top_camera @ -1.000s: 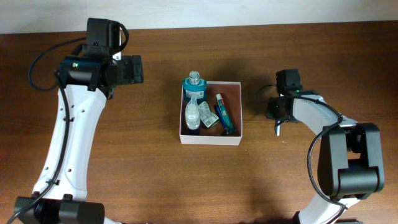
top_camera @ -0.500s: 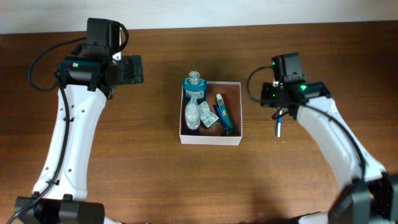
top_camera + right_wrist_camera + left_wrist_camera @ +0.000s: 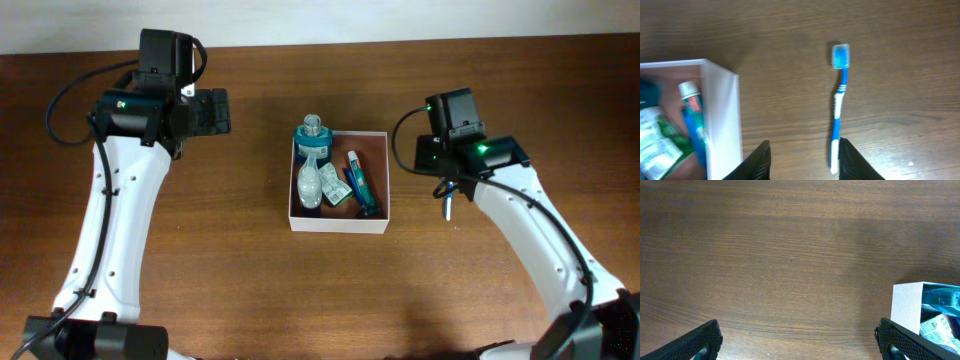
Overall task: Pack container
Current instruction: 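Lower the right gripper onto the blue toothbrush handle and close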
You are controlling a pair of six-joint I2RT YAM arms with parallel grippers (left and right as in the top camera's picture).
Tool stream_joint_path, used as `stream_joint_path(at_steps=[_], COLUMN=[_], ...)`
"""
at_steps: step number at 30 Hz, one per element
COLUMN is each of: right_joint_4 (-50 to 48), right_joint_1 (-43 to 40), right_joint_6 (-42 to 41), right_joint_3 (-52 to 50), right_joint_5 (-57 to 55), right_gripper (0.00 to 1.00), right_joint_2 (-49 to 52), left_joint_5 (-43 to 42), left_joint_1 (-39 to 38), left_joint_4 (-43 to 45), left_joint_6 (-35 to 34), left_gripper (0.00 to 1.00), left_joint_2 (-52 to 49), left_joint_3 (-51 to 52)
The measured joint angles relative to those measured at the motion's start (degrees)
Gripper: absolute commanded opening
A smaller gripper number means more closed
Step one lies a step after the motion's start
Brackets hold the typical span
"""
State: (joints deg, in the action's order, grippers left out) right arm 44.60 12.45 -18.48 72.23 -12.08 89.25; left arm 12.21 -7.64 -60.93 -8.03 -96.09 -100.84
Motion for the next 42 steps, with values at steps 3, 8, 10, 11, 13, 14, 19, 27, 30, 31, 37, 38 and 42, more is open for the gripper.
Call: stream_joint_path(at_steps=[3,8,10,11,13,14,19,27,30,31,37,38,42], right_joint_4=[-0.1,-2.6,-3.7,-4.1,-5.0,-5.6,-8.3,-10.5,-10.6,-10.6,-10.6,-10.6,-10.6], right_joint_1=[-2.0,-5.7,-7.0,-7.6,-8.7,-9.1,-10.0,-10.1,-10.1,-10.1,-10.1,-10.1,-10.1], right_joint_6=[-0.2,-0.4,-0.3,-0.3,-0.4,-0.4,-0.3,-0.3,-0.3,-0.3,-0.3,-0.3,-0.3], right_joint_3=[0.0,0.0,0.0,0.0,0.0,0.0,0.0,0.0,0.0,0.0,0.0,0.0,0.0], right_joint_5=[-0.3,-0.6,-0.6,-0.6,-0.6,-0.6,-0.5,1.6,1.8,1.8,2.1,2.1,2.3], right_gripper=[0.38,0.38,0.38,0.38,0.39,0.38,0.38,0.38,0.38,0.38,0.26,0.25,0.24], right_joint_2=[2.1,8.6,11.7,13.2,16.0,17.3,22.0,24.4,24.5,24.5,24.6,24.6,24.6], left_joint_5=[0.0,0.0,0.0,0.0,0.0,0.0,0.0,0.0,0.0,0.0,0.0,0.0,0.0], left_joint_1=[0.0,0.0,0.0,0.0,0.0,0.0,0.0,0.0,0.0,0.0,0.0,0.0,0.0], left_joint_4=[0.0,0.0,0.0,0.0,0.0,0.0,0.0,0.0,0.0,0.0,0.0,0.0,0.0], left_joint_6=[0.0,0.0,0.0,0.0,0.0,0.0,0.0,0.0,0.0,0.0,0.0,0.0,0.0], left_gripper=[0.99,0.99,0.99,0.99,1.0,0.99,0.99,0.99,0.99,0.99,0.99,0.99,0.99], left_joint_2=[0.0,0.0,0.0,0.0,0.0,0.0,0.0,0.0,0.0,0.0,0.0,0.0,0.0], left_joint_3=[0.0,0.0,0.0,0.0,0.0,0.0,0.0,0.0,0.0,0.0,0.0,0.0,0.0])
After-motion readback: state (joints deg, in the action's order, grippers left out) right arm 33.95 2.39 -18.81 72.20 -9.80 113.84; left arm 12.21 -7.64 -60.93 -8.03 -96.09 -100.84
